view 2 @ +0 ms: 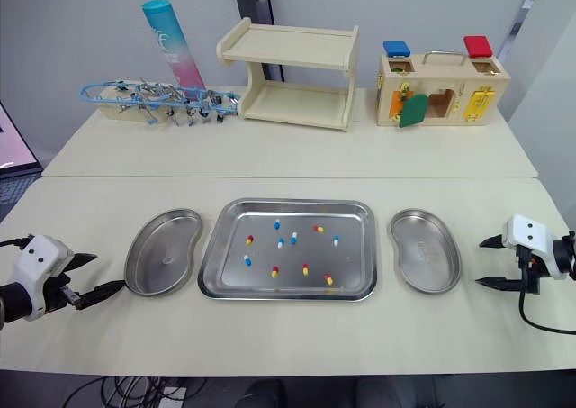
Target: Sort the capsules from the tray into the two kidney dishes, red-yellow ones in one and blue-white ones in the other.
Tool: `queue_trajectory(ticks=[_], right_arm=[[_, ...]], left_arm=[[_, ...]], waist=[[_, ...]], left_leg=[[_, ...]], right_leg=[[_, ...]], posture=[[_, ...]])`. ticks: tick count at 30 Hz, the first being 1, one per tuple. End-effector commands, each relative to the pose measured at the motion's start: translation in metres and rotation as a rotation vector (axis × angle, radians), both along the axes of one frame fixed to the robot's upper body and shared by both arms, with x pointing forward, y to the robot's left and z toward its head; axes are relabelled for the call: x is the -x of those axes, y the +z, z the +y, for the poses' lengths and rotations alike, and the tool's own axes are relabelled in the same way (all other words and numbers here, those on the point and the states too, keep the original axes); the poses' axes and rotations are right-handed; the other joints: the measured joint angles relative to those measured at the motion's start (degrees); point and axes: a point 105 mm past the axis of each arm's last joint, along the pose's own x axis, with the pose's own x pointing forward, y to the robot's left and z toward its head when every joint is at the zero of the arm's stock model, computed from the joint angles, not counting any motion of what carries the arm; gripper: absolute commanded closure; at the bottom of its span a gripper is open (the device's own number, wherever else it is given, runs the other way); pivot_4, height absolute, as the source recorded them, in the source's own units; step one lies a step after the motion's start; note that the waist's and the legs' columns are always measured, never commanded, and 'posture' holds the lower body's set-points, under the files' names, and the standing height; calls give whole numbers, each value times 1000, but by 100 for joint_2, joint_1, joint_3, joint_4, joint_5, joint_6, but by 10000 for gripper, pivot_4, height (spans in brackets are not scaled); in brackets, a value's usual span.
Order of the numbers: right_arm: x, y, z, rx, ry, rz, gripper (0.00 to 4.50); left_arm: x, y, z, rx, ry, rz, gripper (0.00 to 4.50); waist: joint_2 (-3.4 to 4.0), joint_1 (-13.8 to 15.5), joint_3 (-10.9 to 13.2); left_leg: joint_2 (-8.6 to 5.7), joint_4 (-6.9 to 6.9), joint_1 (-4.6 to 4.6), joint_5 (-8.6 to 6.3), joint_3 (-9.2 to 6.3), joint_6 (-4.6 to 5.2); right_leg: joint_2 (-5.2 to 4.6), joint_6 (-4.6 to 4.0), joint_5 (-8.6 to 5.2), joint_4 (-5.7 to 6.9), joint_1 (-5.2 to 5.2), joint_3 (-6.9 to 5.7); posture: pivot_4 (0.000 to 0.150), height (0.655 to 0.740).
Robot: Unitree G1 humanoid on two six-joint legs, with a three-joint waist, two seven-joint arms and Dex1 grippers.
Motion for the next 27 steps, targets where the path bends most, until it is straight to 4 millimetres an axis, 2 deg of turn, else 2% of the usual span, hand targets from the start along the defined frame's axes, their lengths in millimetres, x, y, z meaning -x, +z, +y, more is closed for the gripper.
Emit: queue_trajectory(ticks=[1, 8, 14, 22, 27], right_arm=[[-2, 15, -7, 19, -13, -56, 112], [-4, 16, -14, 29, -47, -66, 112], [0, 17, -24, 44, -77, -55, 112], [3, 21, -32, 37, -126, -39, 112], [1, 22, -30, 27, -126, -43, 112]], left_arm=[[-1, 9, 4, -4, -5, -20, 0], [7, 9, 19, 64, 53, -33, 0], [19, 1, 29, 83, 101, -14, 0], [32, -11, 23, 154, 84, 22, 0], [32, -7, 19, 185, 86, -8, 0]], waist=[[0, 0, 0], [0, -18, 0], [0, -25, 0], [0, -34, -1], [0, -27, -1]], left_leg=[[0, 0, 0, 0, 0, 0], [1, 0, -1, 0, 6, 0], [2, 1, 0, 0, 13, 0], [3, 3, -1, 0, 19, 0], [3, 5, -1, 0, 21, 0]], right_leg=[[0, 0, 0, 0, 0, 0], [2, 0, 0, 11, -11, 7], [2, 0, 0, 21, -19, 14], [2, 0, 0, 30, -28, 21], [3, 0, 0, 39, -32, 24]], posture=[[1500, 7400], [1500, 7400], [1500, 7400], [1500, 7400], [1500, 7400]])
